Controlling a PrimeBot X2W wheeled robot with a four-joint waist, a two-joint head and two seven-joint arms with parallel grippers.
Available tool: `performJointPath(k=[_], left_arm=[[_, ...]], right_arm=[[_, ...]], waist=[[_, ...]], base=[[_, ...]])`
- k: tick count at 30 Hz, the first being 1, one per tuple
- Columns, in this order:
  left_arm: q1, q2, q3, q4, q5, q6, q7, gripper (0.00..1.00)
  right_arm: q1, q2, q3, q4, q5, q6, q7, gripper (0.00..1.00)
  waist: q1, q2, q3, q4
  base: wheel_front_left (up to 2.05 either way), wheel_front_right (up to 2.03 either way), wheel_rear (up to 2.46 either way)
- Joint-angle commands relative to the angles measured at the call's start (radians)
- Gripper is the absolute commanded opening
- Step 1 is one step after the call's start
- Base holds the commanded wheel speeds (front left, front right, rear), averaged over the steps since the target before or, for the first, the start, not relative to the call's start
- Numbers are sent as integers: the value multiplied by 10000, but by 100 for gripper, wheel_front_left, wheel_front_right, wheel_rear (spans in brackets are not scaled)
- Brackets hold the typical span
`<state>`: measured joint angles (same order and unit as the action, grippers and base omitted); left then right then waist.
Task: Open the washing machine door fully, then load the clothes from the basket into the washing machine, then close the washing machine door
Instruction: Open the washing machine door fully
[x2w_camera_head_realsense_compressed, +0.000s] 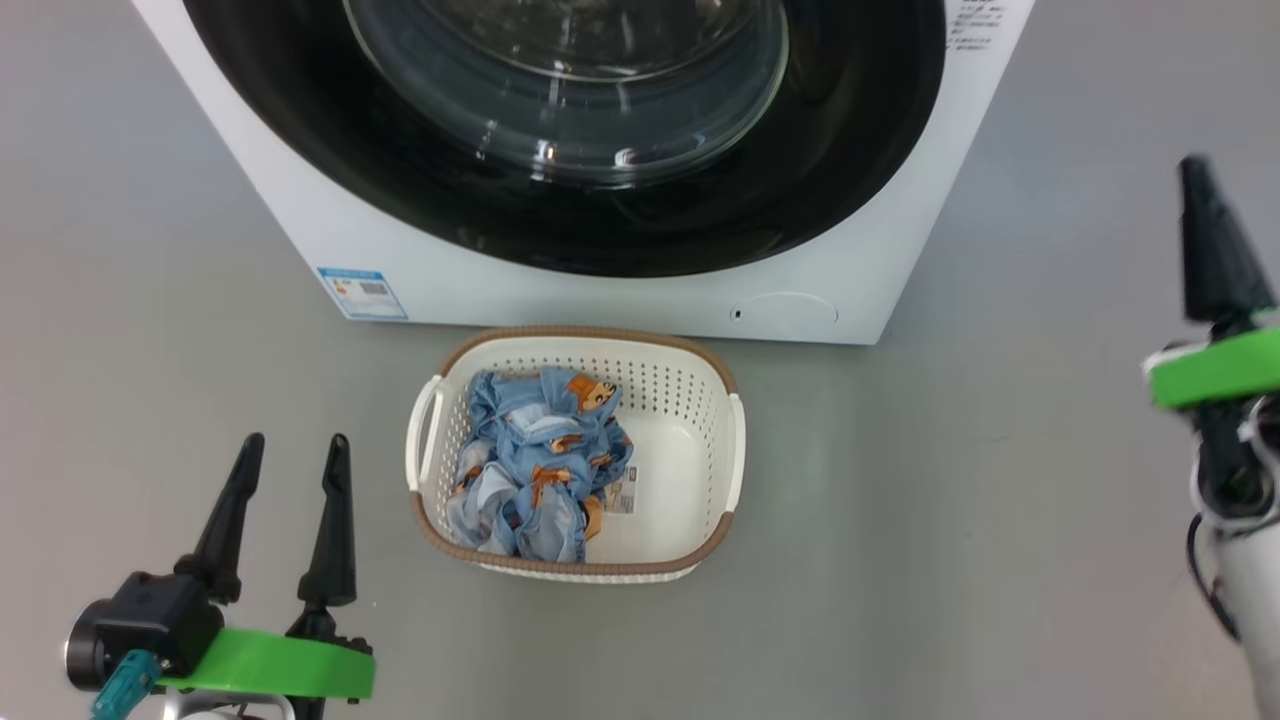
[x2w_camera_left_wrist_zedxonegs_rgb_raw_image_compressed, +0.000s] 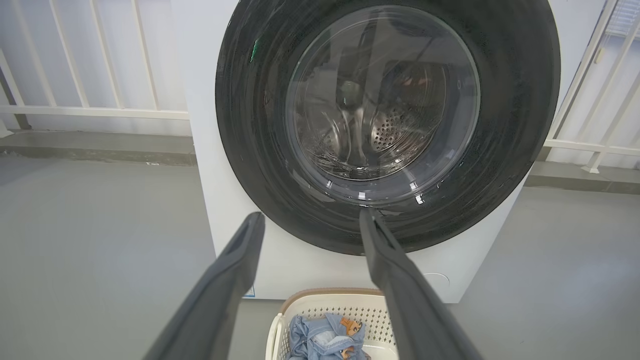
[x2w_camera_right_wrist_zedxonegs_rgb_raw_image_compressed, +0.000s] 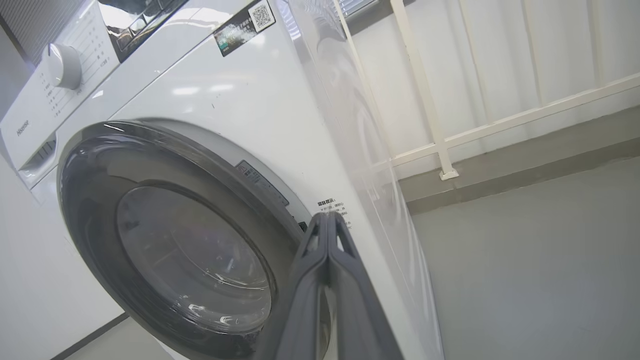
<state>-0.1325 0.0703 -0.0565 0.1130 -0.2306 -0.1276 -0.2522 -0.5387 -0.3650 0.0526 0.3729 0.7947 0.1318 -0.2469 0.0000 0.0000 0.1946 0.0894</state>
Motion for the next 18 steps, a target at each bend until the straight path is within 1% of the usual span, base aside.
performJointPath(k=[1, 10, 18], left_arm=[[-375, 275, 325, -312, -27, -31, -95, 100], [-577, 265, 355, -471, -45, -31, -95, 100], [-828, 248, 329, -547, -73, -31, -95, 100]], right_arm=[[-297, -211, 198, -136, 277, -11, 70, 0], [-1607, -769, 183, 530, 2467, -11, 880, 0], [-2802, -1250, 296, 1028, 4114, -11, 1951, 0]], waist=[[0, 0, 153, 89], [0, 0, 750, 281], [0, 0, 1334, 443]], base=[[0, 0, 0], [0, 0, 0], [0, 0, 0]])
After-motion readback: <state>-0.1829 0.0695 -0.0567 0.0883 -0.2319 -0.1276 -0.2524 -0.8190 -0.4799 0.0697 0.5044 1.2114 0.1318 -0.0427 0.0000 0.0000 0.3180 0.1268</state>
